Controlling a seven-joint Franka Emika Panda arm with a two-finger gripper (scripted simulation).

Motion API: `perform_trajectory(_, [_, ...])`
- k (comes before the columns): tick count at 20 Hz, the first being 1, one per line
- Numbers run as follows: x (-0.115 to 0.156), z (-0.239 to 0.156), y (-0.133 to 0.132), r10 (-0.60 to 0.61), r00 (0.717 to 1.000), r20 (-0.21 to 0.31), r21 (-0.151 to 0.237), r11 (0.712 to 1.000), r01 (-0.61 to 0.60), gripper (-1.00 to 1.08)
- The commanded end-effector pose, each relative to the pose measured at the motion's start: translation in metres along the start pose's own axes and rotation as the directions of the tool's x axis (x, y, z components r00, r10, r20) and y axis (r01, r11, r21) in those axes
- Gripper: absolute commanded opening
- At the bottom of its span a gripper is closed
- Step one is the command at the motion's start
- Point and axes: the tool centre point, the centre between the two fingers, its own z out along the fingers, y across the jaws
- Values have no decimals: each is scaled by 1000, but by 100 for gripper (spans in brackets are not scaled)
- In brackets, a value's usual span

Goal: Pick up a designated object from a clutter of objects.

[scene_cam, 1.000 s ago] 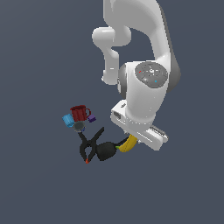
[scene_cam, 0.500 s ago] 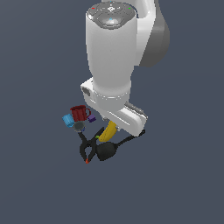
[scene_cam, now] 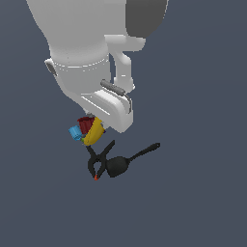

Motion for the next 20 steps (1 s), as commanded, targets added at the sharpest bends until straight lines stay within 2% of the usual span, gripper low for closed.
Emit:
perform_trajectory(1, [7, -13, 8, -1, 1000, 0, 0, 1000, 1, -100])
perform_trajectory(9, [16, -28, 16, -1, 1000, 0, -2, 1000, 1, -100])
perform_trajectory(20, [19, -37, 9, 0, 1000, 1, -3, 1000, 0, -100])
